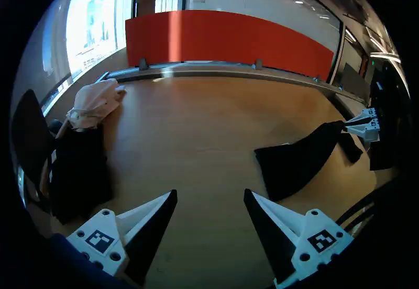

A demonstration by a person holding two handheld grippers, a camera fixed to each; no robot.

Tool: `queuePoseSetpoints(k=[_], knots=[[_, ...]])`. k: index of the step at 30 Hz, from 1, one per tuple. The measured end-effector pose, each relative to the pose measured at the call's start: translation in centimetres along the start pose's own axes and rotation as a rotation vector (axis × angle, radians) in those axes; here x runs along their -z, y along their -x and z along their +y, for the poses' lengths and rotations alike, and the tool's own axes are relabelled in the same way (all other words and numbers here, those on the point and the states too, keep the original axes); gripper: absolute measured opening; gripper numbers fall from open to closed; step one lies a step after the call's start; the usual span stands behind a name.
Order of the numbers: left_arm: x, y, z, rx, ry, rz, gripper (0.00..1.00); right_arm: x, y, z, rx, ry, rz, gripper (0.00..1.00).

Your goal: Fold towel

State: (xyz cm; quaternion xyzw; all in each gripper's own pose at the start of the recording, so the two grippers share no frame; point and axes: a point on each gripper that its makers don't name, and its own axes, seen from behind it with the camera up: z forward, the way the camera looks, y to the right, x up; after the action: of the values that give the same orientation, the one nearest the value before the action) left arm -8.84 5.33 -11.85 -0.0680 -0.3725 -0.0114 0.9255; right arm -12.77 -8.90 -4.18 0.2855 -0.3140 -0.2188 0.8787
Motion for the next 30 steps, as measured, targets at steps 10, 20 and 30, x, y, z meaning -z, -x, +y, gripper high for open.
queuePoseSetpoints(k=[10,20,30], knots=[[0.2,-0.3,0.1,-0.001,0.0,0.009,0.94,-1.3,-1.9,-2.9,0.032,-0.058,0.029,0.04],[0.8,-0.5,-0.6,0.016,-0.012,0.02,0.94,-3.6,-4.2,-7.8,0.062,-0.152,0.052,0.05],[1.5,-0.1,-1.8,0.04,-0.032,0.026,0.94,-5.9,-4.8,-13.0,0.068,-0.25,0.041,0.05]])
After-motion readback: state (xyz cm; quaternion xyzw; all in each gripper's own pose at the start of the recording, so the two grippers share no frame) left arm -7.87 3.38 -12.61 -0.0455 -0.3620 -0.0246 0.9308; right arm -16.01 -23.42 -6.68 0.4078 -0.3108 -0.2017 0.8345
